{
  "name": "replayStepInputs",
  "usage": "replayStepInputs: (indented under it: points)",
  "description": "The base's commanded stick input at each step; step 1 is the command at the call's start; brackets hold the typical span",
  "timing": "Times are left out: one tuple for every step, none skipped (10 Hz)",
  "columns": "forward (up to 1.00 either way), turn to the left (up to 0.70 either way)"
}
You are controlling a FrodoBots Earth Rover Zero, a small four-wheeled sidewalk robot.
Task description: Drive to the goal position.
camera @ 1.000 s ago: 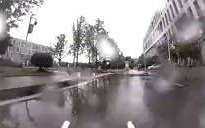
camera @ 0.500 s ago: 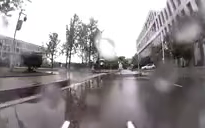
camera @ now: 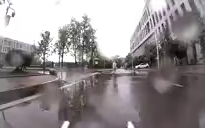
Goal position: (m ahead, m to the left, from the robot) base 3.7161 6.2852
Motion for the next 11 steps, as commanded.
replayStepInputs:
  points:
    - [0.7, -0.14]
    - [0.7, -0.1]
    - [0.7, -0.04]
    - [0.7, 0.0]
    - [0.7, 0.0]
    - [0.7, 0.0]
    - [0.7, 0.0]
    - [0.7, 0.0]
    - [0.7, 0.0]
    - [0.7, 0.0]
    - [0.7, 0.0]
